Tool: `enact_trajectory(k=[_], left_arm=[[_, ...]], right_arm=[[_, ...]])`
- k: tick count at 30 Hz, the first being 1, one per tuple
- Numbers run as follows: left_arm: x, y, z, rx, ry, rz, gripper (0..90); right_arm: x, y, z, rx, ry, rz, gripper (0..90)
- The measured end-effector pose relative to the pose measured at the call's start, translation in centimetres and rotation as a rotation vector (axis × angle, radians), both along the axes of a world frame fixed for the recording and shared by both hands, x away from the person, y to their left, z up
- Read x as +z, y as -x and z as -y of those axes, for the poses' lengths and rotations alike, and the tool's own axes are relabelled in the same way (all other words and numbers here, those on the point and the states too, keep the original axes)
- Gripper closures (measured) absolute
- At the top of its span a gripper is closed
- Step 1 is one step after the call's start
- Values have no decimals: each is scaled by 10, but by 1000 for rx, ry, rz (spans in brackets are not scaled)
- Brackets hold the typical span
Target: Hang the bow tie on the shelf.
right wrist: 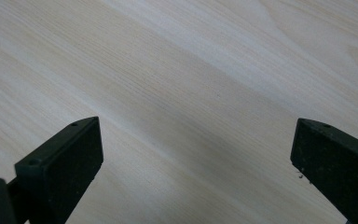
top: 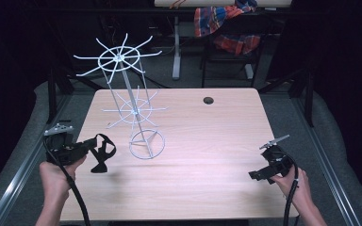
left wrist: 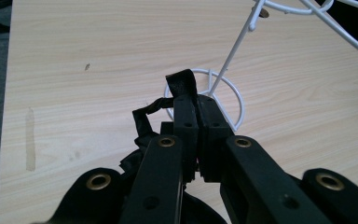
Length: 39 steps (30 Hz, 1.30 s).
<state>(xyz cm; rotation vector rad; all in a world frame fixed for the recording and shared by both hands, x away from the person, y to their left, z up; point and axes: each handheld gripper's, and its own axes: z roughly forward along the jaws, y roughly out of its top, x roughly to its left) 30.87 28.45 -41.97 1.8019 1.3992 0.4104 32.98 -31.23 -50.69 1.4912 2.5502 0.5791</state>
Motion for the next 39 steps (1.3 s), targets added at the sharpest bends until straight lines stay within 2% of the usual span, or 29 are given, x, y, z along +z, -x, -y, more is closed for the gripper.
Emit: enact_trajectory(k=[11,15,19,30,31,32,35,36,39], left_arm=[[11,-3,2,4,23,31,882],[15,-5,4,2,32,41,882],[21,-6,6,-3,41,58,882],[30,-6,12,-31,40,80,882],[31,-6,13,-35,38,82,882],[32,-7,14,-39,36,82,882],[35,-9,17,-46,40,87,882],[35,-10,21,-55,34,88,882],[35,-12,25,-66,28,84,882]], right_arm=[[0,0,0,-2,-3,-1,19],[-1,0,-1,-18,-13,6,19],[-1,-1,0,-2,-12,-5,20],[-1,-1,0,-3,-10,-4,20],[-2,0,-1,-17,-16,7,20],[-1,0,0,-3,0,-2,20],[-1,-1,1,-2,3,-4,20],[-3,0,-1,-21,-22,7,19],[-2,-1,0,-6,-14,-8,20]])
